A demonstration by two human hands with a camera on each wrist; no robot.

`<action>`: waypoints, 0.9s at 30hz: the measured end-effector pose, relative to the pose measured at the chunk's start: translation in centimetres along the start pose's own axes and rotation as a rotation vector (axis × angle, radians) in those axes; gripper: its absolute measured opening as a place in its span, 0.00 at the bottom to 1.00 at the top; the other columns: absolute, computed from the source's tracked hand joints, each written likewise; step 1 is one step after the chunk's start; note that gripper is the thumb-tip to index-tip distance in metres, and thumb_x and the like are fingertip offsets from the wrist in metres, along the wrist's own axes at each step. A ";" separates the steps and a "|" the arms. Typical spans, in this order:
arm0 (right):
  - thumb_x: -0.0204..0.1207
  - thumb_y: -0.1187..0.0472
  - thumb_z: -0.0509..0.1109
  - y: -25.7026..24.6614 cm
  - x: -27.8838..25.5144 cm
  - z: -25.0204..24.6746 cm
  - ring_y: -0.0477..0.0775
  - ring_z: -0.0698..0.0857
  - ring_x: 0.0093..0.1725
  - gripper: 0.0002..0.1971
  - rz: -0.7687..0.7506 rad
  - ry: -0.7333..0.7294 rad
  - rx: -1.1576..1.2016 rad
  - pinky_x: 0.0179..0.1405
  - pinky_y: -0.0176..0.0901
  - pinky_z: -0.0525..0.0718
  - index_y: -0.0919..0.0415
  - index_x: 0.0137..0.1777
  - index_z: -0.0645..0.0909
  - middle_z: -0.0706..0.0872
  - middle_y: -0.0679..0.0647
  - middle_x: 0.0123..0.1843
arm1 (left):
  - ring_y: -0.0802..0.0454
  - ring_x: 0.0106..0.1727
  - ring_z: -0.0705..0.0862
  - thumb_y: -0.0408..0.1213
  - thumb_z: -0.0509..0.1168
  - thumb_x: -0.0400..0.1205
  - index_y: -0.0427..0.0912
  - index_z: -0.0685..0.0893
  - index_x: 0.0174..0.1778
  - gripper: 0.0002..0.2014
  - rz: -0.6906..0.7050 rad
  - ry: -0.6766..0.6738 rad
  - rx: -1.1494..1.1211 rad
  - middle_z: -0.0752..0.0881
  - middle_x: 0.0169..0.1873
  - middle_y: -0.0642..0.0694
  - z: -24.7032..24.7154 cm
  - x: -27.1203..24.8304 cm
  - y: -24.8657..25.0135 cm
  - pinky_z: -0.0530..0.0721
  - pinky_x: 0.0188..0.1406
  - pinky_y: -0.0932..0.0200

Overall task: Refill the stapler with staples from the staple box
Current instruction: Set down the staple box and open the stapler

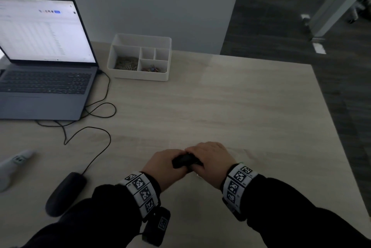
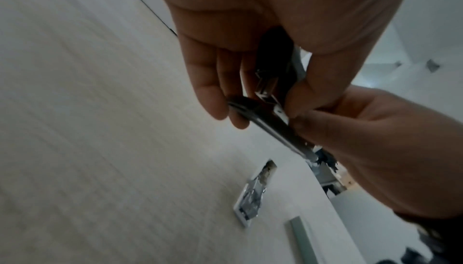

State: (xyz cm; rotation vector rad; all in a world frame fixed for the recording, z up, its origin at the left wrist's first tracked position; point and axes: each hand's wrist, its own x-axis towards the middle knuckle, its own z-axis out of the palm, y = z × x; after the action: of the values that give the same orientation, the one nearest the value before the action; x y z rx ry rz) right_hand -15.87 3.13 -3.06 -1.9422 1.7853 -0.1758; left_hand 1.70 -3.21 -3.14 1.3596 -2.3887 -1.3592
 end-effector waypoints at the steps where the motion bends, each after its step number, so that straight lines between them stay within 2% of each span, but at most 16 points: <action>1: 0.76 0.46 0.62 0.2 0.0 -0.2 0.55 0.81 0.59 0.18 0.008 -0.035 0.062 0.66 0.53 0.76 0.46 0.65 0.77 0.85 0.49 0.58 | 0.58 0.40 0.88 0.49 0.77 0.68 0.55 0.90 0.50 0.15 -0.031 0.025 -0.097 0.91 0.40 0.55 -0.2 -0.2 0.0 0.85 0.41 0.60; 3: 0.77 0.49 0.65 0.5 -0.1 -0.6 0.54 0.80 0.52 0.13 0.051 -0.038 0.207 0.57 0.53 0.79 0.49 0.60 0.78 0.84 0.50 0.52 | 0.56 0.39 0.89 0.46 0.79 0.68 0.57 0.87 0.52 0.17 -0.127 0.027 -0.269 0.91 0.42 0.53 -0.5 -0.4 0.1 0.88 0.34 0.60; 5: 0.78 0.53 0.67 0.5 -0.3 -0.8 0.51 0.79 0.49 0.10 0.091 -0.001 0.300 0.50 0.45 0.78 0.51 0.58 0.78 0.81 0.47 0.50 | 0.53 0.41 0.91 0.43 0.75 0.75 0.59 0.85 0.53 0.13 -0.181 -0.063 -0.302 0.92 0.43 0.50 -0.5 -0.5 0.5 0.89 0.31 0.60; 8: 0.79 0.53 0.66 0.4 -0.5 -1.0 0.49 0.79 0.48 0.10 0.105 0.018 0.294 0.47 0.42 0.75 0.50 0.58 0.78 0.81 0.45 0.49 | 0.57 0.41 0.92 0.40 0.70 0.80 0.54 0.86 0.54 0.08 -0.201 -0.166 -0.354 0.92 0.44 0.51 -0.7 -0.5 1.3 0.91 0.34 0.55; 11: 0.79 0.53 0.67 0.5 -0.8 -0.7 0.48 0.81 0.46 0.09 0.163 0.054 0.375 0.45 0.41 0.77 0.49 0.58 0.77 0.83 0.46 0.48 | 0.54 0.43 0.93 0.35 0.68 0.82 0.51 0.87 0.50 0.06 -0.244 -0.190 -0.528 0.93 0.43 0.46 -1.2 0.1 1.7 0.92 0.39 0.53; 13: 0.79 0.55 0.67 0.4 -0.9 -0.4 0.49 0.82 0.43 0.06 0.245 0.147 0.468 0.41 0.40 0.78 0.47 0.54 0.77 0.83 0.46 0.44 | 0.52 0.44 0.93 0.32 0.69 0.82 0.47 0.88 0.50 0.06 -0.272 -0.191 -0.605 0.93 0.42 0.44 -1.5 0.7 1.7 0.92 0.40 0.52; 15: 0.80 0.56 0.66 0.3 -0.8 -0.6 0.51 0.85 0.42 0.03 0.389 0.316 0.681 0.39 0.40 0.80 0.46 0.48 0.75 0.86 0.47 0.41 | 0.52 0.45 0.93 0.30 0.68 0.82 0.41 0.88 0.56 0.09 -0.315 -0.198 -0.701 0.93 0.44 0.42 -1.5 0.9 1.4 0.93 0.39 0.53; 17: 0.81 0.57 0.63 0.1 -0.5 -1.1 0.50 0.89 0.45 0.04 0.433 0.444 0.854 0.44 0.43 0.85 0.45 0.48 0.76 0.90 0.50 0.44 | 0.50 0.47 0.93 0.28 0.68 0.82 0.40 0.88 0.57 0.09 -0.356 -0.181 -0.821 0.93 0.45 0.41 -1.2 0.9 1.1 0.92 0.38 0.55; 19: 0.82 0.54 0.62 0.1 -0.2 -1.4 0.46 0.88 0.47 0.04 0.409 0.465 0.845 0.48 0.43 0.84 0.45 0.50 0.78 0.90 0.47 0.46 | 0.48 0.47 0.93 0.27 0.69 0.81 0.41 0.88 0.55 0.09 -0.353 -0.132 -0.879 0.94 0.44 0.41 -0.8 0.9 0.9 0.92 0.37 0.55; 22: 0.83 0.53 0.60 0.1 0.7 -1.0 0.46 0.82 0.44 0.06 0.426 0.547 0.795 0.41 0.41 0.77 0.49 0.53 0.78 0.85 0.49 0.47 | 0.47 0.45 0.93 0.25 0.69 0.80 0.39 0.88 0.56 0.10 -0.341 -0.048 -0.921 0.93 0.42 0.40 -0.4 1.3 0.7 0.92 0.37 0.54; 25: 0.85 0.52 0.57 0.0 1.8 -1.0 0.51 0.79 0.40 0.11 0.591 0.651 0.913 0.37 0.45 0.76 0.53 0.54 0.80 0.82 0.52 0.43 | 0.48 0.44 0.93 0.26 0.69 0.80 0.39 0.88 0.57 0.11 -0.339 0.004 -0.925 0.93 0.41 0.40 -0.1 1.4 0.2 0.91 0.38 0.54; 27: 0.85 0.49 0.56 0.6 2.6 -1.0 0.52 0.82 0.40 0.14 0.760 0.668 1.079 0.40 0.46 0.79 0.54 0.54 0.81 0.84 0.52 0.44 | 0.48 0.46 0.93 0.26 0.70 0.80 0.41 0.89 0.56 0.11 -0.337 0.028 -0.932 0.93 0.42 0.40 0.1 1.2 -0.1 0.92 0.39 0.53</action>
State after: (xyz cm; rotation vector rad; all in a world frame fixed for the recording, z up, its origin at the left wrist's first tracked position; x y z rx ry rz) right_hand -16.49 0.32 -3.01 -0.4098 1.9982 -1.2940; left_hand 1.00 -4.07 -3.68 1.4345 -1.1781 -2.0958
